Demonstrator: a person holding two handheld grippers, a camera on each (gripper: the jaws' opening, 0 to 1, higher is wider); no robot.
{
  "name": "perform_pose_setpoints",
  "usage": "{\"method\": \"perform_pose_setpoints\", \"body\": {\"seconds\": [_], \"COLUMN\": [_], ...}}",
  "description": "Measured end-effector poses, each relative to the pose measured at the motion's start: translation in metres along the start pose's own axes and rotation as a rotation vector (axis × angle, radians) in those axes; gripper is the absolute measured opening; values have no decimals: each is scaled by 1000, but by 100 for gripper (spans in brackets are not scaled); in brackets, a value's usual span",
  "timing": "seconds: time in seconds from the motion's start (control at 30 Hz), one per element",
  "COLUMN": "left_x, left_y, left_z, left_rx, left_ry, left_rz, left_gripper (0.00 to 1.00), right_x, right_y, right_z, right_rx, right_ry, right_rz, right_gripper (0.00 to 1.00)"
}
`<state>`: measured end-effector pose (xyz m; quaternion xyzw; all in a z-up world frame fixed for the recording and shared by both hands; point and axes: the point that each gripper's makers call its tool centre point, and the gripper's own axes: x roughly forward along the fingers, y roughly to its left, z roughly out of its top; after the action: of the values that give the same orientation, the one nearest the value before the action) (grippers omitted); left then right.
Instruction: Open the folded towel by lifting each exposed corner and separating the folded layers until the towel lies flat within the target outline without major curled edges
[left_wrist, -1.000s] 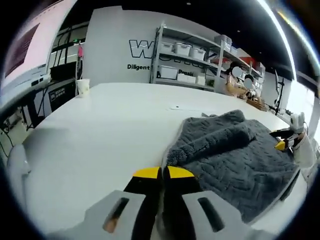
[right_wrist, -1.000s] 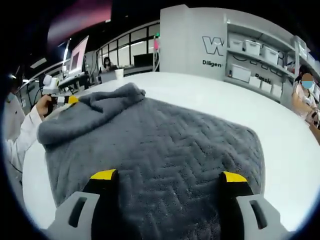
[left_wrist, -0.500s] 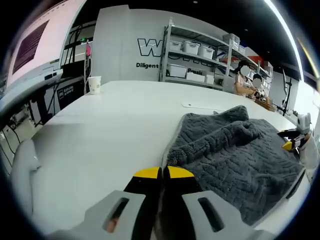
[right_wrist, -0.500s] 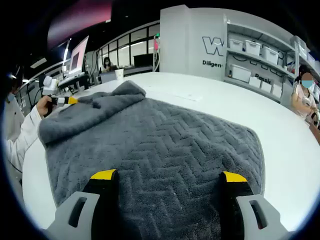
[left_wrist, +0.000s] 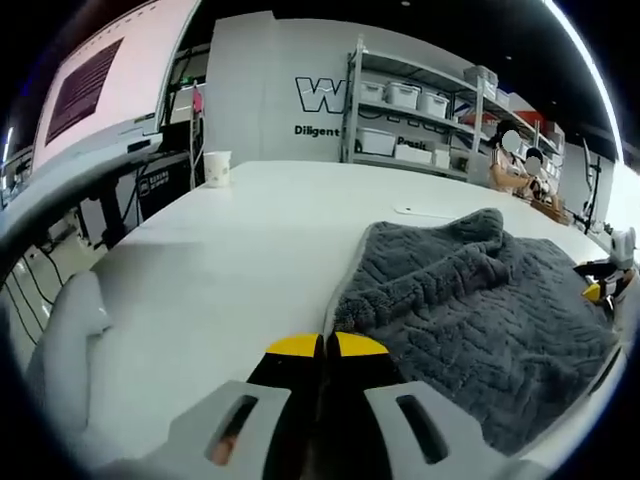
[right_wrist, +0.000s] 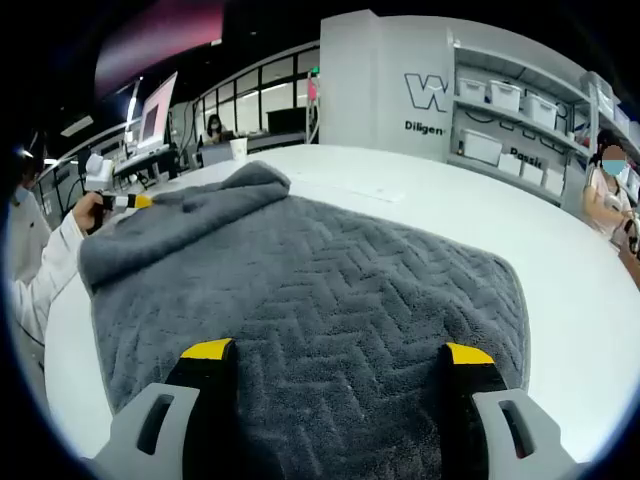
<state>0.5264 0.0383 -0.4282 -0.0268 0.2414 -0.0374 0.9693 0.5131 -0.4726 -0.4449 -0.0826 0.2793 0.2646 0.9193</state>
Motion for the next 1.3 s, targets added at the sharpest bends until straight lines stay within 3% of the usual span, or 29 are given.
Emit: {"method": "perform_pose_setpoints", "body": {"seconds": [0.4, 1.3], "left_x": [-7, -21], "left_y": [21, 55], "left_z": [0, -3], "left_rx": [9, -26], "left_ry": [1, 3], "left_rz": [90, 197], "left_gripper": [4, 5], "right_x": [0, 0], "right_y": [2, 3], "right_z": [0, -1], "right_rx": [-1, -2], "right_ry": [-2, -7], "right_rz": [1, 3], "right_gripper": [82, 82]}}
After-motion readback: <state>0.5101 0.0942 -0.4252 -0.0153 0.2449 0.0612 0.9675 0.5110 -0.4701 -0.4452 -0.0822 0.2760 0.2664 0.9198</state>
